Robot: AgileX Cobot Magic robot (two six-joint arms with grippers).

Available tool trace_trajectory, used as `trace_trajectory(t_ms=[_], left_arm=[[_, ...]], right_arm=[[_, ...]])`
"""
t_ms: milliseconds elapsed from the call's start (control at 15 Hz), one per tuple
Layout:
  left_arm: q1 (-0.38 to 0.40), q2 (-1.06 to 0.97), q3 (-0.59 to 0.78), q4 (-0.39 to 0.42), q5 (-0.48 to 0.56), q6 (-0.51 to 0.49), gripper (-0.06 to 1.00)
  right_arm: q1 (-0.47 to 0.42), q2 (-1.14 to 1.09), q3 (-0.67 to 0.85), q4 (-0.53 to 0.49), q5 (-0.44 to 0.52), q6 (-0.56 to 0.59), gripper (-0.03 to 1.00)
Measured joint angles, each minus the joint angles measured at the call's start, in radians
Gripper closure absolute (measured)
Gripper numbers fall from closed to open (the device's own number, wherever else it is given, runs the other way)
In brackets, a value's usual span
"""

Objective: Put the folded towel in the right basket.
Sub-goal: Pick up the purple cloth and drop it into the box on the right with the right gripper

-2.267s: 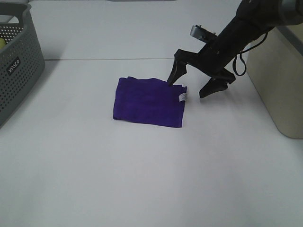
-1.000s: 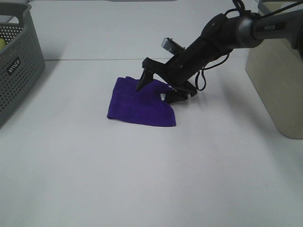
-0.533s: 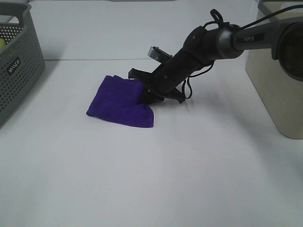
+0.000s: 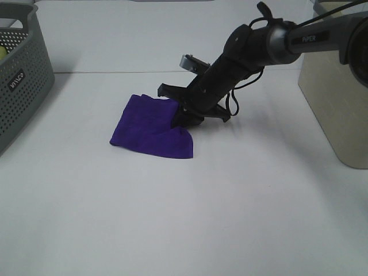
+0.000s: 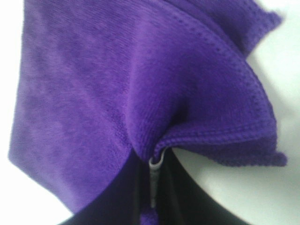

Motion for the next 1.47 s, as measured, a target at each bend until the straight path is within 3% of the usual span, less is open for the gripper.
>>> trace_trajectory(t_ms=[333, 467, 667, 1000, 1267, 1467], left_arm=[[0.0, 0.0, 0.0, 0.0, 0.0, 0.0, -0.05], [0.0, 0.0, 0.0, 0.0, 0.0, 0.0, -0.05], [0.0, 0.0, 0.0, 0.0, 0.0, 0.0, -0.05], [0.0, 0.0, 0.0, 0.0, 0.0, 0.0, -0.05], [0.0, 0.0, 0.0, 0.0, 0.0, 0.0, -0.05], [0.0, 0.0, 0.0, 0.0, 0.0, 0.0, -0.05]], right_arm=[[0.0, -0.189, 0.004, -0.052, 0.034, 0.001, 0.88], [-0.002, -0.254, -0.025, -0.064, 0.116, 0.0, 0.88], [-0.049, -0.334, -0.207, -0.095, 0.256, 0.008, 0.88], [-0.305, -0.358, -0.543, -0.227, 0.451, 0.089, 0.88], [-0.519, -0.36, -0.612, -0.255, 0.509, 0.109, 0.88], [-0.678, -0.336, -0.612, -0.35, 0.522, 0.115, 0.88]])
